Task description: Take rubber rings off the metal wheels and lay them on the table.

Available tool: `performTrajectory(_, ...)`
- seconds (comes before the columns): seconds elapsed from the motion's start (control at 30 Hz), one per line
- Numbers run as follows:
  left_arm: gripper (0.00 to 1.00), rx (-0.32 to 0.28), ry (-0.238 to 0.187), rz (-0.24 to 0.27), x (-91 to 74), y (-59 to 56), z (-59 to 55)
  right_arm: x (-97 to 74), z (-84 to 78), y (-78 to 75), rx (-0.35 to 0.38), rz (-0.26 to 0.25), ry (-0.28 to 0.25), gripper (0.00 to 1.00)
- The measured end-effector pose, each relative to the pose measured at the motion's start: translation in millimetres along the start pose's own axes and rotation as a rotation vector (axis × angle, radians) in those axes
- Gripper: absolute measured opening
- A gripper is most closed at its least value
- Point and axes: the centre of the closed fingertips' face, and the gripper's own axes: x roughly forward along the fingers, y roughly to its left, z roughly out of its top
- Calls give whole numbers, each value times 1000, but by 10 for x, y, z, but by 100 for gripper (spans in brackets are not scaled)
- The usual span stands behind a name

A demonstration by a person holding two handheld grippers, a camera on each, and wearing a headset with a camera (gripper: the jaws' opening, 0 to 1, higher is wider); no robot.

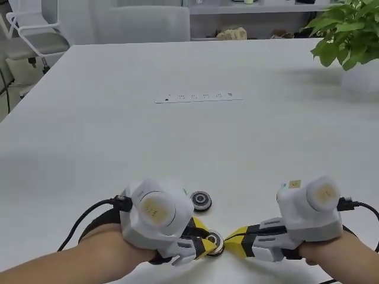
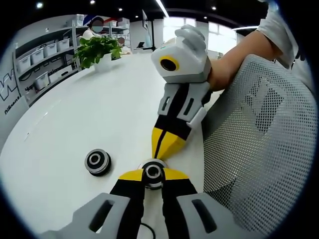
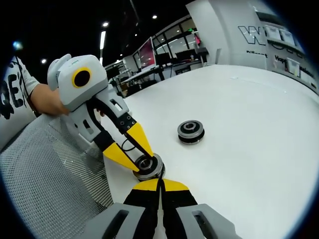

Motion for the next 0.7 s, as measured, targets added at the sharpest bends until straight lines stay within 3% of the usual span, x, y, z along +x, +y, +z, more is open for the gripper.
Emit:
performTrajectory(0.43, 6, -4, 3, 9, 7, 13, 2, 8, 33, -55, 12, -16, -13, 0)
performTrajectory(0.7, 6, -5, 4, 13, 8, 15, 1, -22, 106, -63, 45, -16, -58, 0)
